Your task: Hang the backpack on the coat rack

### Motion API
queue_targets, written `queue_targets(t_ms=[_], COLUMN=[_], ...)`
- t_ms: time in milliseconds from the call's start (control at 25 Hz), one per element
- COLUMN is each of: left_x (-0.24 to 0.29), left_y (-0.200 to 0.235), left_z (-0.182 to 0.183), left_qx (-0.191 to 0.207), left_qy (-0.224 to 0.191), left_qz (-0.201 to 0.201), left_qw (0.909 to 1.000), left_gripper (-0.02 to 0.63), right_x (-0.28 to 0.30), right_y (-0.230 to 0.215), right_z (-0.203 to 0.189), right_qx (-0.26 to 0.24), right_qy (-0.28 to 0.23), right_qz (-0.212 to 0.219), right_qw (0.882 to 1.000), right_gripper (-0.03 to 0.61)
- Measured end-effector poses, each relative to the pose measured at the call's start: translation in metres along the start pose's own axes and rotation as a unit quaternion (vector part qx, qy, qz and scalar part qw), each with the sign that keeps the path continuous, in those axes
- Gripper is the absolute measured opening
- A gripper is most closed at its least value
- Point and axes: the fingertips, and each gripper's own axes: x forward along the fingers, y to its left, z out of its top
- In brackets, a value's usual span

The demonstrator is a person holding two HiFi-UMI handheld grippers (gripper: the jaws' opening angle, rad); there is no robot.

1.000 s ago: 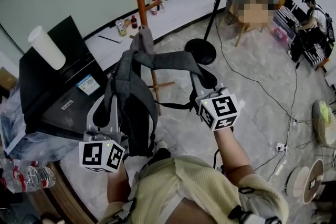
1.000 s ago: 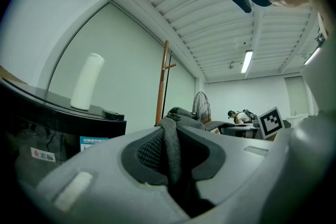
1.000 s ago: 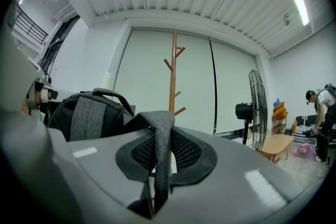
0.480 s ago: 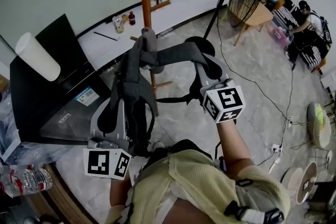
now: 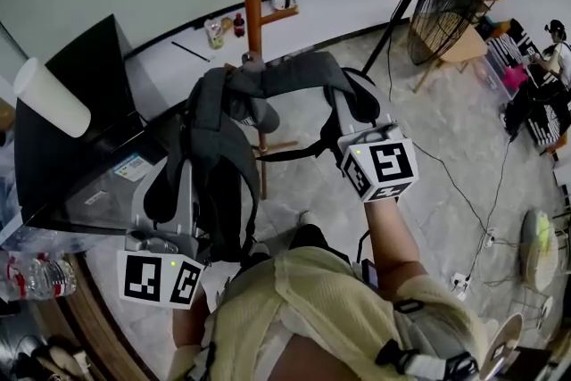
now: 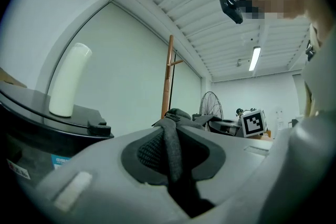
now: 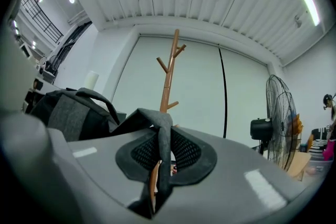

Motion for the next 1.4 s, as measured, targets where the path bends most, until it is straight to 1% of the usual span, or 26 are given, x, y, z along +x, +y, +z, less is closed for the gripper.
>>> queue_targets(t_ms=[120, 240, 440, 840, 1000, 1160, 1280, 1400], left_x=[0.011, 0.019, 0.037, 0.058, 0.064, 0.073, 0.08, 0.085], left_y=[-0.002, -0.004, -0.013, -0.022, -0.026, -0.028, -0.026, -0.026], left_z=[0.003, 0.012, 0.016, 0.02, 0.019, 0.018, 0.015, 0.012], left_qx=[0.006, 0.019, 0.037, 0.069, 0.079, 0.085, 0.091, 0.097], left_qy=[-0.005, -0.015, -0.018, -0.023, -0.021, -0.019, -0.016, -0.016], left_qz=[0.026, 0.053, 0.084, 0.16, 0.186, 0.203, 0.215, 0.226], left_qw=[0.9996, 0.9983, 0.9956, 0.9844, 0.9792, 0.9752, 0.9723, 0.9692], left_gripper=[0.058, 0.058, 0.06, 0.061, 0.061, 0.061, 0.061, 0.061], right_x=[0.017, 0.032, 0.057, 0.113, 0.13, 0.148, 0.162, 0.175], right_y=[-0.015, -0.023, -0.043, -0.062, -0.064, -0.07, -0.074, -0.077], right_z=[-0.001, 0.004, 0.008, 0.009, 0.008, 0.007, -0.001, -0.012], right_qx=[0.002, -0.012, -0.025, -0.037, -0.057, -0.081, -0.084, -0.078], right_qy=[-0.004, -0.019, -0.04, -0.068, -0.074, -0.078, -0.07, -0.059], right_qz=[0.022, 0.049, 0.076, 0.142, 0.161, 0.173, 0.182, 0.192], right_qw=[1.0, 0.999, 0.996, 0.987, 0.983, 0.979, 0.977, 0.976], right_gripper=[0.035, 0.035, 0.035, 0.035, 0.037, 0.037, 0.037, 0.037])
